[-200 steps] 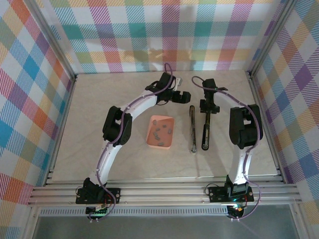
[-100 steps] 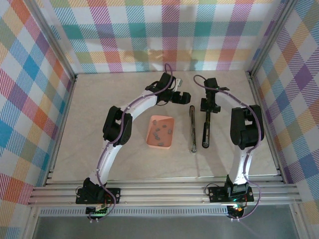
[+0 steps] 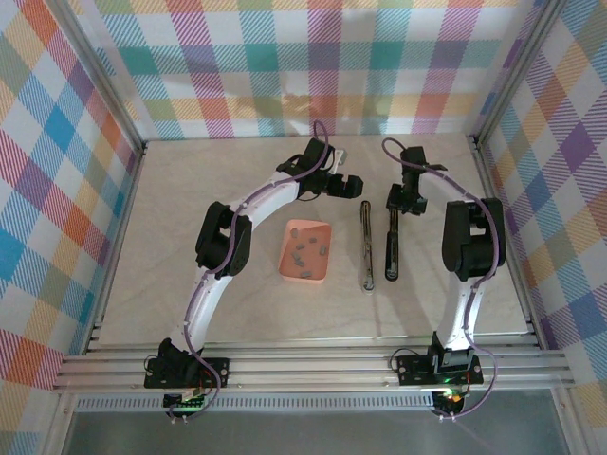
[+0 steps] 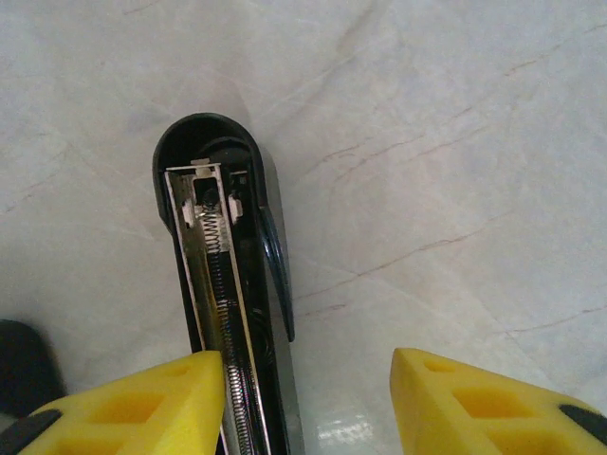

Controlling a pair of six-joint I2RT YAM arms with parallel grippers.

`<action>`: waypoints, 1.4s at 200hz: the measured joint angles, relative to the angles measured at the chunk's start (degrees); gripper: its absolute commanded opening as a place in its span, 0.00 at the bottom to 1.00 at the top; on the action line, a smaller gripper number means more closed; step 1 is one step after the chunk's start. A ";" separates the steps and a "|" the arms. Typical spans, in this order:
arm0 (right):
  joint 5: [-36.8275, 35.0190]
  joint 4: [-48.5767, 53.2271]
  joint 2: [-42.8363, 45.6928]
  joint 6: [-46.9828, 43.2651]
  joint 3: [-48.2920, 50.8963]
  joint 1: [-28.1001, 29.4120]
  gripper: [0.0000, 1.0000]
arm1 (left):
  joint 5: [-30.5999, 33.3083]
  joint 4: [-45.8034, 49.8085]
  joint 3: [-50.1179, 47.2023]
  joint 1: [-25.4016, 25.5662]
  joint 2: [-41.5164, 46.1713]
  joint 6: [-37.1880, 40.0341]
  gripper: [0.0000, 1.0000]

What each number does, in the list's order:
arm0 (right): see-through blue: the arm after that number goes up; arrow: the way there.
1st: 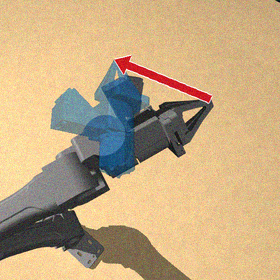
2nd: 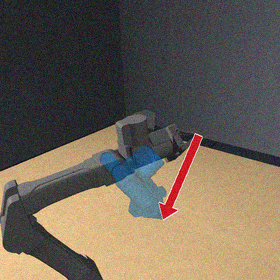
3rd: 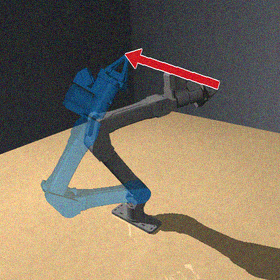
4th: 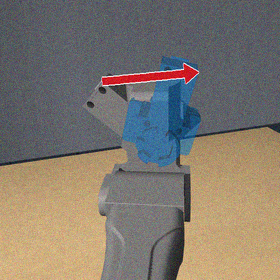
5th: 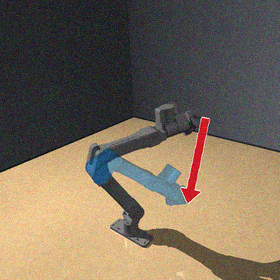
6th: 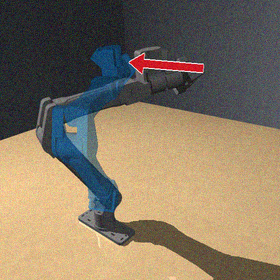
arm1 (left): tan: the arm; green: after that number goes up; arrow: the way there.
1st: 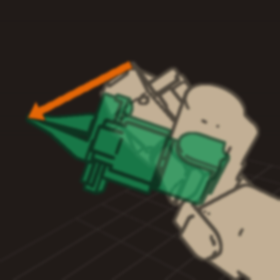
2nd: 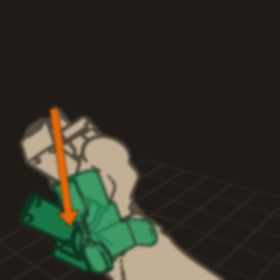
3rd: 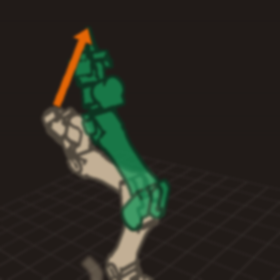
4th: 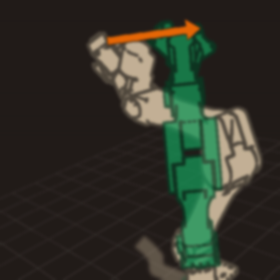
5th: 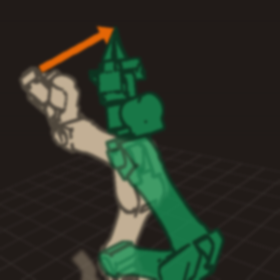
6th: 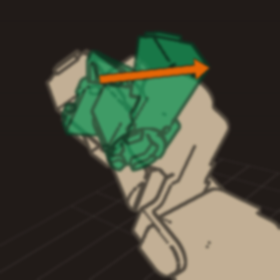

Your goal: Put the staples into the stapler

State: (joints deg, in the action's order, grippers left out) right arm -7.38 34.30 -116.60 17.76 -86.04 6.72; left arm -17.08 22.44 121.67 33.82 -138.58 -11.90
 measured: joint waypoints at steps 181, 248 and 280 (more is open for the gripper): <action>3.13 1.22 -1.27 -0.72 -4.61 1.95 0.50 | 0.24 -0.02 -0.50 0.02 0.22 0.92 1.00; 0.85 3.43 -7.15 -0.70 -7.87 1.97 0.48 | 0.22 -0.02 -0.48 0.02 0.22 1.05 1.00; 0.33 4.90 -8.52 -0.98 -10.23 1.97 0.37 | 0.22 0.00 -0.48 0.02 0.22 1.05 1.00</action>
State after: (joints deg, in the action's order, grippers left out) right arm -7.05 39.20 -125.12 16.78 -96.27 8.69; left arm -16.86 22.44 121.19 33.85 -138.37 -10.85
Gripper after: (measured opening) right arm 0.420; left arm 0.998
